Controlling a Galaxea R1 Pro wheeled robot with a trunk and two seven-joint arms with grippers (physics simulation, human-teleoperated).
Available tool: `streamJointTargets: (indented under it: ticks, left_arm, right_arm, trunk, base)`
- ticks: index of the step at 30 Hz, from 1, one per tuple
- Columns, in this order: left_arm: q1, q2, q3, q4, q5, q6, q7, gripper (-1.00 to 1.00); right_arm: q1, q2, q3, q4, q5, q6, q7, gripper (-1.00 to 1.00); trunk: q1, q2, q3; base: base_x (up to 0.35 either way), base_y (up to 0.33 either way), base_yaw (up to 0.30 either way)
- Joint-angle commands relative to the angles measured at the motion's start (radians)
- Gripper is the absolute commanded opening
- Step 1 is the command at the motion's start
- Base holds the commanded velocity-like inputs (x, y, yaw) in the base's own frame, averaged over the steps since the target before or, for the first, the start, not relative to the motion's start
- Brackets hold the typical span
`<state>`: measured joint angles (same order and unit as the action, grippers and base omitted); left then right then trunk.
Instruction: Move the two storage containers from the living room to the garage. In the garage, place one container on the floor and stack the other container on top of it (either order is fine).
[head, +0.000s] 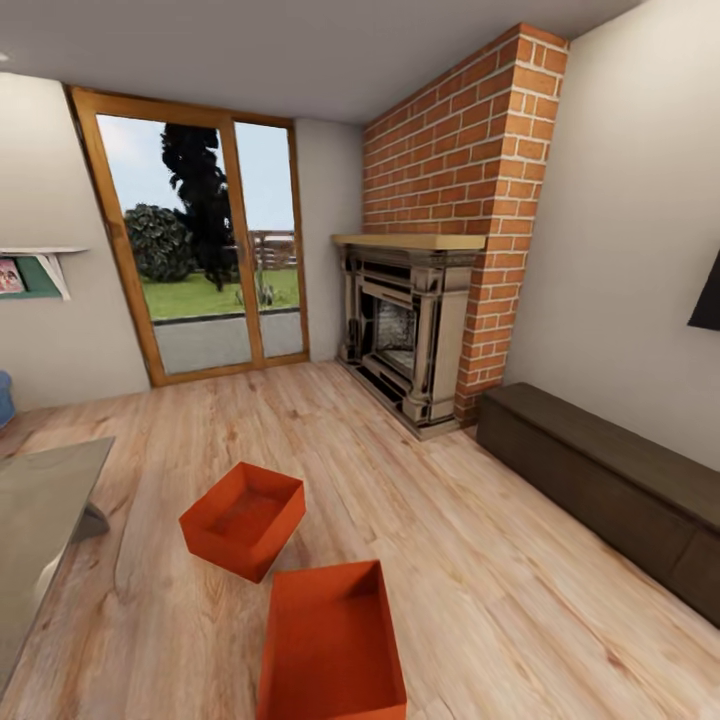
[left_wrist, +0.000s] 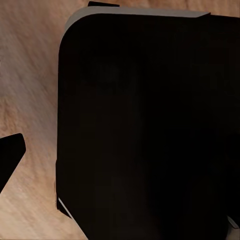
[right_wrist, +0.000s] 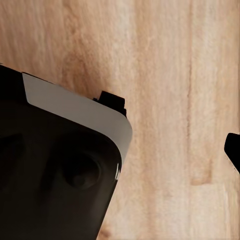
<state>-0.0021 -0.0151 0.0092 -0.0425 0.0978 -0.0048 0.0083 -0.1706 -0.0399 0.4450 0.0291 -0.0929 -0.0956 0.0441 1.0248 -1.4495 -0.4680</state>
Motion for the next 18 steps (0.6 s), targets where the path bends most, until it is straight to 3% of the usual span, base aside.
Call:
streamJointTargets:
  ticks: [1, 18]
  left_arm:
    - [0.000, 0.000, 0.000, 0.000, 0.011, -0.001, 0.001, 1.00]
    - [0.000, 0.000, 0.000, 0.000, 0.010, -0.001, 0.001, 1.00]
  right_arm:
    - [-0.001, 0.000, 0.007, 0.003, -0.010, -0.007, 0.004, 1.00]
    - [-0.001, 0.000, 0.010, 0.003, -0.008, 0.000, 0.005, 1.00]
  trunk:
    - [0.000, 0.000, -0.001]
    - [0.000, 0.000, -0.001]
  base:
    - [0.072, 0.000, 0.089]
    - [0.004, 0.000, 0.028]
